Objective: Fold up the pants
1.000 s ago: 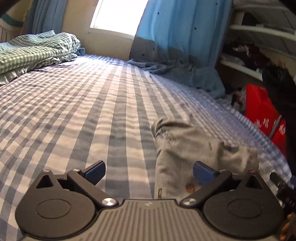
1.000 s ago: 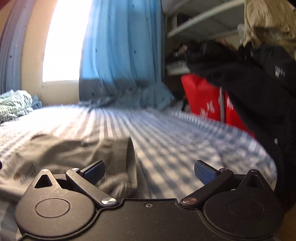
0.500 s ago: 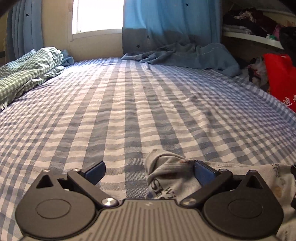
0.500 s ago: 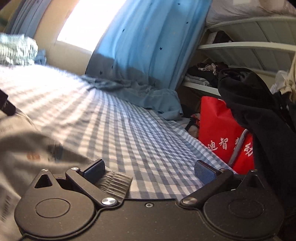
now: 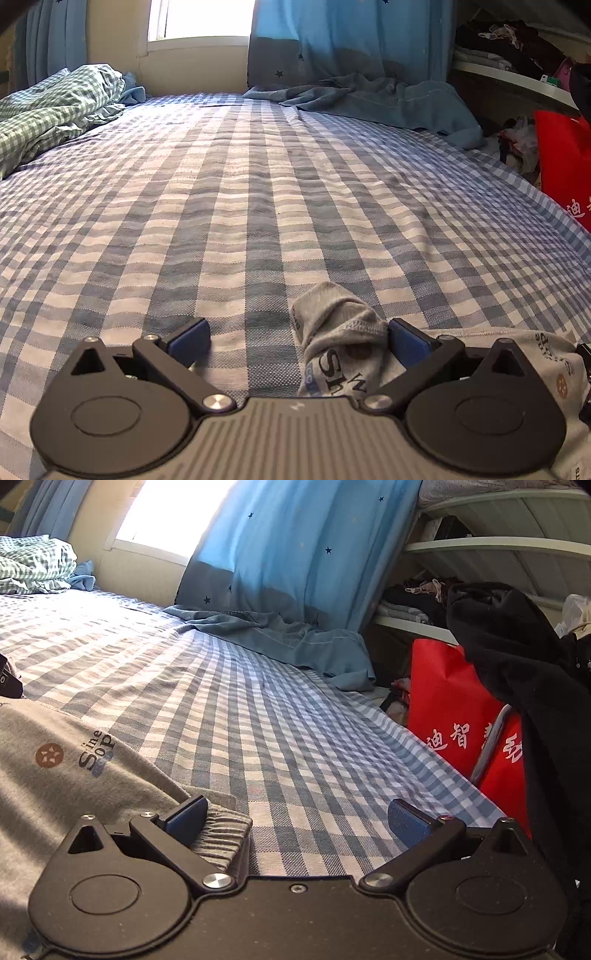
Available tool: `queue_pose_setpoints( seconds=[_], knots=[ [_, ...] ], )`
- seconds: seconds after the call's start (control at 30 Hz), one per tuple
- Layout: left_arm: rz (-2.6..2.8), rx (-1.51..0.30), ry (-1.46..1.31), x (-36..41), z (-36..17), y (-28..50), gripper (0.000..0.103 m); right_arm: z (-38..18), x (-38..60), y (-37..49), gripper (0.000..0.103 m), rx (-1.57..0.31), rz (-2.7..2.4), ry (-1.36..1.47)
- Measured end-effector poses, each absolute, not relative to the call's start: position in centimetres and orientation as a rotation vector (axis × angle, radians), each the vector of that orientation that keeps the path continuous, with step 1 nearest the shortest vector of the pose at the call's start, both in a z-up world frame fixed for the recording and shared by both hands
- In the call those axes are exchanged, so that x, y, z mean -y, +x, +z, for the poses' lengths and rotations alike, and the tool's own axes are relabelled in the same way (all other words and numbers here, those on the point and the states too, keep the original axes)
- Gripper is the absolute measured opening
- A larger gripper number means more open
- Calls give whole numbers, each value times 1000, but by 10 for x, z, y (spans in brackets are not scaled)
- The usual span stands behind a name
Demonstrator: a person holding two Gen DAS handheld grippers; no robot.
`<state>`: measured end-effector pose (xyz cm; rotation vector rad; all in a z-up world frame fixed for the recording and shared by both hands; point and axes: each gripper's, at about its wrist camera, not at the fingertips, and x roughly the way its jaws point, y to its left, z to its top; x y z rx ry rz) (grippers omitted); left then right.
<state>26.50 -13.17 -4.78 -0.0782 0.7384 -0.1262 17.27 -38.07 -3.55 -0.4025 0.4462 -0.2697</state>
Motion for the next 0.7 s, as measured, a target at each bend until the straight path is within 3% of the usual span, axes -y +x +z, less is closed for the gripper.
queue_pose_setpoints(
  seconds=[0.17,0.3,0.5,0.7],
  knots=[
    [-186,-685,-190,114,-24,236,103,-10,389,144,102,-362,-235,-284],
    [-188,-623,-128,113,-19,198,103,5,378,117,102,-338,-220,-244],
    [-158,-684,-79,103,-52,159,103,-26,358,82,102,-434,-288,-336],
    [-172,-653,-105,91,-50,144,103,-37,370,57,102,-390,-307,-202]
  ],
)
